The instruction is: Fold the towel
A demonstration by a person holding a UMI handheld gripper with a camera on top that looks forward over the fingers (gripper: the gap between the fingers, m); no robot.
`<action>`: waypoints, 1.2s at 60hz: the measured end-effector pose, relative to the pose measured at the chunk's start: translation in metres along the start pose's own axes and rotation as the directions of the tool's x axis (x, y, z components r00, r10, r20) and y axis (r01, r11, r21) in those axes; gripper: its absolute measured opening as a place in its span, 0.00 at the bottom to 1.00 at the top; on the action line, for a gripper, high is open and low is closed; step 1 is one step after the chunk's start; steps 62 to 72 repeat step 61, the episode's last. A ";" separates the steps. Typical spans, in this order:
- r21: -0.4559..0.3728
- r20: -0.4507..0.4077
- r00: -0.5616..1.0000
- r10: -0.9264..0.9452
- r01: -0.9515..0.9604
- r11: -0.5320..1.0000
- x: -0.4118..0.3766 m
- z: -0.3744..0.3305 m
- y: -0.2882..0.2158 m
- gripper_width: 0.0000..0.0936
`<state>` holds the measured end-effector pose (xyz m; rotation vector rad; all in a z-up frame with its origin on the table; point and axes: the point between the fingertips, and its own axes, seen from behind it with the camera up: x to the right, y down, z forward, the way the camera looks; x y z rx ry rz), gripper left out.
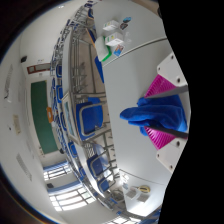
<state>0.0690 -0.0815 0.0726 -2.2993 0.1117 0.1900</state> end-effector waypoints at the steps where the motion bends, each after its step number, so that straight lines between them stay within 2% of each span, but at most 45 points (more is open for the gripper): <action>1: -0.013 -0.020 1.000 -0.003 0.003 1.000 0.010 0.002 0.004 0.71; 2: -0.018 -0.030 1.000 -0.005 0.005 1.000 0.031 0.000 0.013 0.79; 4: -0.030 -0.072 0.997 -0.017 0.014 0.999 0.041 0.001 0.012 0.87; 11: -0.023 -0.110 0.992 -0.062 0.060 0.998 0.079 -0.009 0.007 0.91; 21: 0.013 -0.105 0.985 -0.136 0.138 0.990 0.058 -0.058 -0.002 0.91; 29: 0.038 -0.086 0.982 -0.167 0.171 0.985 0.014 -0.101 -0.004 0.91; 35: 0.063 -0.103 0.977 -0.186 0.193 0.979 -0.021 -0.139 0.002 0.91; 44: 0.082 -0.138 0.971 -0.195 0.207 0.975 -0.063 -0.203 0.029 0.91; 55: 0.091 -0.128 0.973 -0.192 0.204 0.975 -0.106 -0.270 0.070 0.91; 72: 0.108 -0.145 0.971 -0.190 0.207 0.972 -0.114 -0.292 0.077 0.91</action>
